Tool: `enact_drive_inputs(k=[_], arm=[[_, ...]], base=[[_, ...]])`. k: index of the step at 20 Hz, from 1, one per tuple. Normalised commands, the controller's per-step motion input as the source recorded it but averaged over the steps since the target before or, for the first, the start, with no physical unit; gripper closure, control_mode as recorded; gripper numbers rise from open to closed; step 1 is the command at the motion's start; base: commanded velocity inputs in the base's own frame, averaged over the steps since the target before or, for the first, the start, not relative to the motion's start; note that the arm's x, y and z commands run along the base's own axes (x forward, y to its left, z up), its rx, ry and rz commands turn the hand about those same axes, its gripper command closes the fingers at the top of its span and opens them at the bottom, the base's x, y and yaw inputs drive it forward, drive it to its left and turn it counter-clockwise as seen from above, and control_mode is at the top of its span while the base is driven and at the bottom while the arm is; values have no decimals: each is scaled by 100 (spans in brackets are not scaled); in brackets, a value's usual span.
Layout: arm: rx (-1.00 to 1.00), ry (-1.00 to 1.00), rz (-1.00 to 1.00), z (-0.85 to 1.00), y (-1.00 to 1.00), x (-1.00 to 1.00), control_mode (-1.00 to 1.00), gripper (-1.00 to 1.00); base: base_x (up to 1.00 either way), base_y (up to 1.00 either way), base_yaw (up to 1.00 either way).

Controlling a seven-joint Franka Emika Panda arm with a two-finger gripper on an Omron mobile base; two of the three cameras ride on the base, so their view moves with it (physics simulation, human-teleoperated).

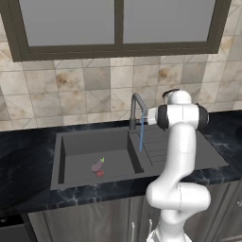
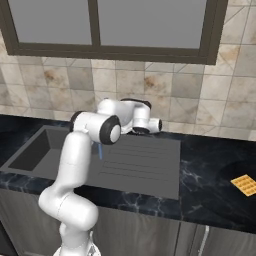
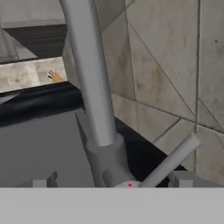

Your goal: Turn on the sink faucet. Then move the eggplant from the counter to the sink. Turn off the sink. Move the vegetable from the sink to the pot next to the stove. Finally move the pot to the front right burner.

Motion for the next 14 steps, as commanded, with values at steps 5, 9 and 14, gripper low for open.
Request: enact_drive_inputs(k=[5,9,14], arm=[[-1,-3,3,33,23,-1,-100,-100],[0,-7,8,12,2,0,-100,-100],[3,-6,11,0,-8,0,-100,-100]], base=[[0,0,0],[0,0,0],[0,0,0]])
